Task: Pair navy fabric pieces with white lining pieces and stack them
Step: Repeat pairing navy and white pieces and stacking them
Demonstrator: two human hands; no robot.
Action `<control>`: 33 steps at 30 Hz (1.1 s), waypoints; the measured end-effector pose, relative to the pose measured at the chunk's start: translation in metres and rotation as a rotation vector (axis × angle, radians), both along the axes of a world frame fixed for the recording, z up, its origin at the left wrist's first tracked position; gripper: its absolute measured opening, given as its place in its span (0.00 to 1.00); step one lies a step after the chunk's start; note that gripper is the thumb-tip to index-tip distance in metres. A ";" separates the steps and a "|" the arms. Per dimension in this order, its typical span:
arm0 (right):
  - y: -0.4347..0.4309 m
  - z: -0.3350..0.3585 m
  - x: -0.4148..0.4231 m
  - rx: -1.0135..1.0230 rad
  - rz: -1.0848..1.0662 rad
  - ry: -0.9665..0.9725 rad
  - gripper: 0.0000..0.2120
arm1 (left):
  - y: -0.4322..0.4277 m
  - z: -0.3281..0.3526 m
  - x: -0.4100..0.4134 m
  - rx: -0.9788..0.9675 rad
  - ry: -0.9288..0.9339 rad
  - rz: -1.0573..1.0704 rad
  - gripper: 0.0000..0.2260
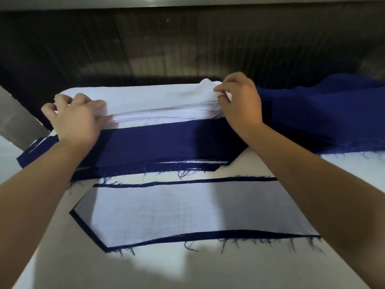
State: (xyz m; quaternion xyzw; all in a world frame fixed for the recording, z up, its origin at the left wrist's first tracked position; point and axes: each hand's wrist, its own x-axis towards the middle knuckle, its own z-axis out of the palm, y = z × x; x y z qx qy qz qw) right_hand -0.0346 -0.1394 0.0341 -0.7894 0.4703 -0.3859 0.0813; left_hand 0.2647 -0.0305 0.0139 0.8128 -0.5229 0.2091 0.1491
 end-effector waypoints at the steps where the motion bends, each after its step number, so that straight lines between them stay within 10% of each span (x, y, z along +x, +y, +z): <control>1: 0.001 0.000 -0.003 0.022 0.003 -0.023 0.10 | 0.000 0.000 0.001 -0.033 -0.004 -0.022 0.09; 12: 0.035 -0.001 -0.018 0.357 0.182 -0.761 0.14 | 0.037 -0.002 -0.008 -0.205 0.072 -0.122 0.09; 33: 0.138 -0.039 -0.146 0.261 0.205 -0.762 0.22 | 0.158 -0.023 -0.071 -0.221 0.576 -0.530 0.06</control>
